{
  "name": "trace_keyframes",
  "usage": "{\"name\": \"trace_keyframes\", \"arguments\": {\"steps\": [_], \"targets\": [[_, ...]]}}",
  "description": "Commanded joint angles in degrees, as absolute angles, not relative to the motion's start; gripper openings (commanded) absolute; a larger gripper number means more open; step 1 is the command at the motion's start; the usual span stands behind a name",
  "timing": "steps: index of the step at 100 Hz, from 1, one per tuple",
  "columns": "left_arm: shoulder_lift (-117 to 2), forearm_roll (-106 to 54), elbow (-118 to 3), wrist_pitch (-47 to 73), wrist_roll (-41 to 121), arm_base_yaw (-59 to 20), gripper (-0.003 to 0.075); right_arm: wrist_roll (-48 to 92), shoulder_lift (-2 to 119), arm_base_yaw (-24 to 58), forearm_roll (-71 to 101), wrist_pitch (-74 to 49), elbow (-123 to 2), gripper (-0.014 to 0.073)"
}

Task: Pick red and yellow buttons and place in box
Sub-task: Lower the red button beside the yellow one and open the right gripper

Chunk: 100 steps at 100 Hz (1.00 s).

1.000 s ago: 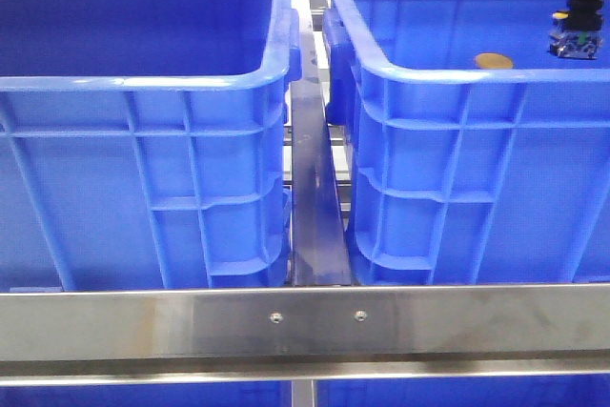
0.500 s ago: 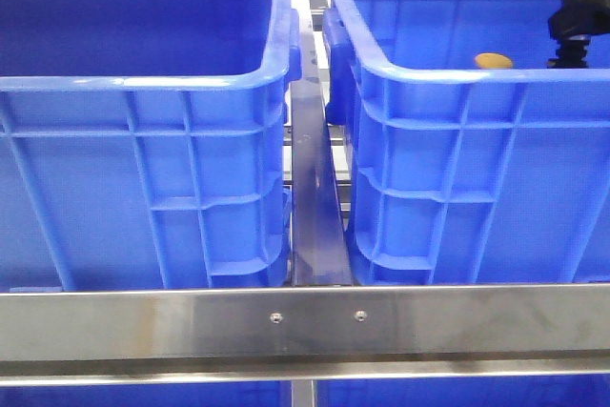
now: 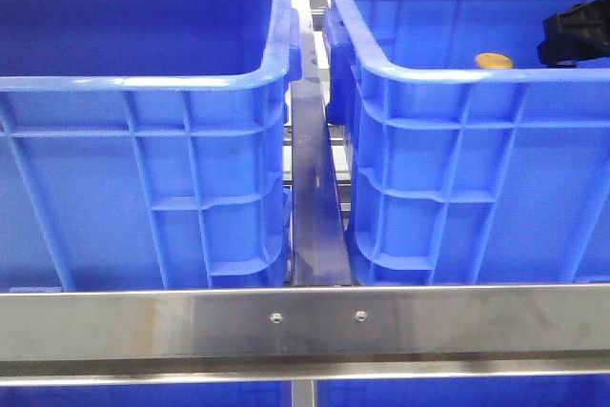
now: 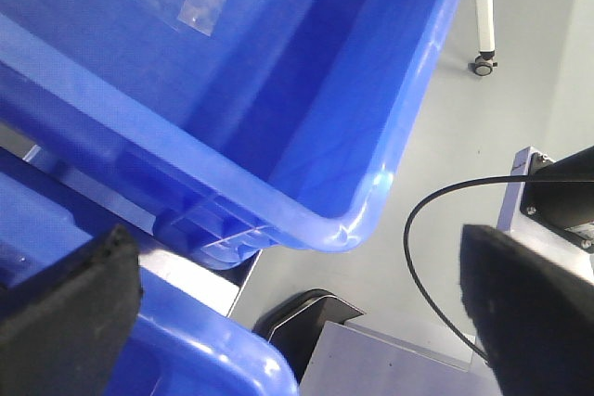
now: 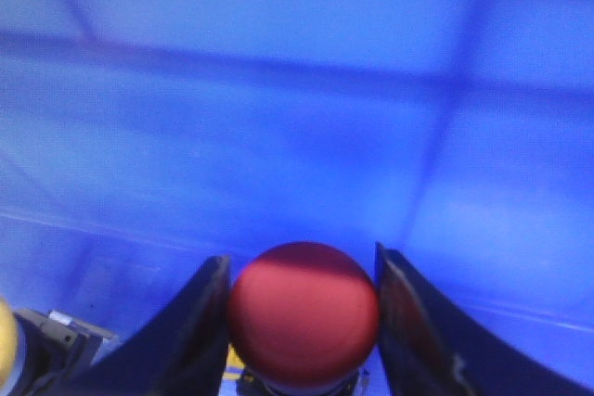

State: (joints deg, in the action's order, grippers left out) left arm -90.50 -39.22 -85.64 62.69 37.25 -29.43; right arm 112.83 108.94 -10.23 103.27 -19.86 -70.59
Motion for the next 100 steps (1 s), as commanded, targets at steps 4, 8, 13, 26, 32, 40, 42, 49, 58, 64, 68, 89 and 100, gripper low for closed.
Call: {"name": "trace_keyframes", "arguments": {"steps": [4,8,13,26,32,40,42,49,58,64,68,89,100], "targets": [[-88.24,-42.29,-87.44,61.77,37.19,-29.87,0.0652,113.40,106.92,-10.70,109.85,-21.26,-72.53,0.0191],[-88.24,-42.29,-87.44,61.77,37.19,-29.87,0.0652,113.40,107.09,-10.70,109.85,-21.32,-72.53,0.0193],[-88.24,-42.29,-87.44,61.77,37.19,-29.87,0.0652,113.40,107.09,-10.70,109.85,-21.32,-72.53,0.0211],[-88.24,-42.29,-87.44,61.77,37.19,-29.87,0.0652,113.40,107.04,-10.70,109.85,-21.68,-72.53,0.0366],[-88.24,-42.29,-87.44,61.77,37.19,-29.87,0.0652,113.34,107.04,-10.70,109.85,-21.68,-72.53,0.0452],[-88.24,-42.29,-87.44,61.77,37.19,-29.87,0.0652,113.34,107.04,-10.70,109.85,-21.43,-72.53,0.0506],[-88.24,-42.29,-87.44,61.77,37.19,-29.87,0.0652,113.34,106.98,-10.70,109.85,-21.30,-72.53,0.0510],[-88.24,-42.29,-87.44,61.77,37.19,-29.87,0.0652,113.29,106.87,-10.70,109.85,-21.30,-72.47,0.0507],[-88.24,-42.20,-87.44,61.77,37.19,-29.87,0.0652,113.29,106.41,-10.70,109.85,-21.25,-72.28,0.0506],[-88.24,-42.20,-87.44,61.77,37.19,-29.87,0.0652,113.26,105.82,-10.70,109.85,-21.19,-72.12,0.0506],[-88.24,-42.20,-87.44,61.77,37.19,-29.87,0.0652,113.26,105.29,-10.70,109.85,-21.30,-71.94,0.0506],[-88.24,-42.20,-87.44,61.77,37.19,-29.87,0.0652,113.26,100.62,-10.70,109.85,-20.08,-68.71,0.0506],[-88.24,-42.08,-87.44,61.77,37.19,-29.87,0.0652,113.26,97.19,-10.70,109.85,-19.85,-65.45,0.0506]]}}
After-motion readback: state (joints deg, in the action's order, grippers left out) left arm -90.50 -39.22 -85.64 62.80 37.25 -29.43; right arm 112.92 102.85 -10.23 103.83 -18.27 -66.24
